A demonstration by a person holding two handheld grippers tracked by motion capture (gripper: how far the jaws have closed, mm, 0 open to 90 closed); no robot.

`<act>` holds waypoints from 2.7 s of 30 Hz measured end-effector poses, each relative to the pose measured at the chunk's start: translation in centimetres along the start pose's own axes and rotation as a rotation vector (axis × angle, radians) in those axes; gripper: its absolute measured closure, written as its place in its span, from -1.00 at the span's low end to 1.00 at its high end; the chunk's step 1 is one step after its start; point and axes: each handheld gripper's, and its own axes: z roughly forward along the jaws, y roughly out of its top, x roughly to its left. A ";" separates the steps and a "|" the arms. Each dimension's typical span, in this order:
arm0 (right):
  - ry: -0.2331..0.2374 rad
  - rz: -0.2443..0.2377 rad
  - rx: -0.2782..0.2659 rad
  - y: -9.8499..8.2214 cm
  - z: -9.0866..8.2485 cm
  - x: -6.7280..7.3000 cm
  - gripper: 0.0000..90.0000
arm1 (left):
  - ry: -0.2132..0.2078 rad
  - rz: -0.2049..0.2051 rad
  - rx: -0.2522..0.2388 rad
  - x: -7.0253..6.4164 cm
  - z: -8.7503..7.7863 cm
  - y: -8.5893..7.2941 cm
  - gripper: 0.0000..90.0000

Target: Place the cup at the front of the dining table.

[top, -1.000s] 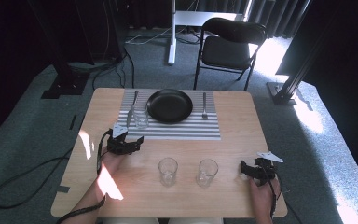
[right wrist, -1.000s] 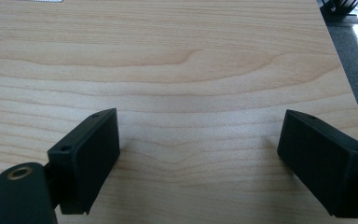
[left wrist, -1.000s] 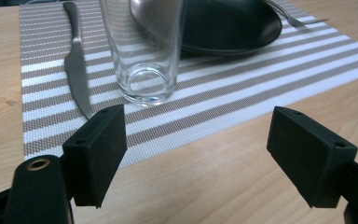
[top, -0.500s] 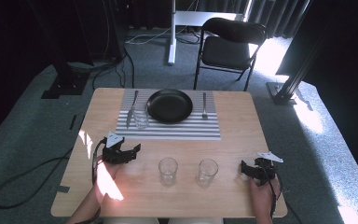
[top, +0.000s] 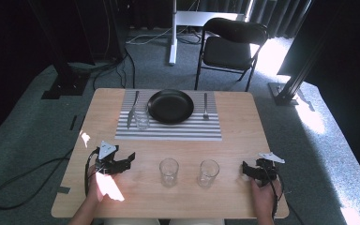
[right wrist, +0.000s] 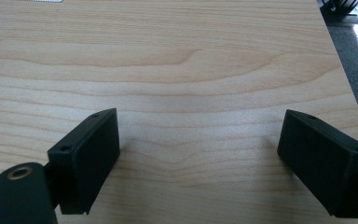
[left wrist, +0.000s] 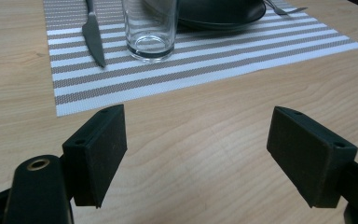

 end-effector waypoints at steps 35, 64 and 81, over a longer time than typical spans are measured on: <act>0.000 0.002 0.001 0.0 0.0 0.0 -0.73 | 0.165 -0.063 0.000 0.8 -5.7 -4.5 -0.54; 0.000 0.002 0.001 0.0 0.0 0.0 -0.73 | 0.280 -0.227 0.082 4.9 -8.6 -6.7 -1.00; 0.000 0.002 0.001 0.0 0.0 0.0 -0.73 | 0.507 -0.171 0.169 4.9 -7.6 -6.8 -0.99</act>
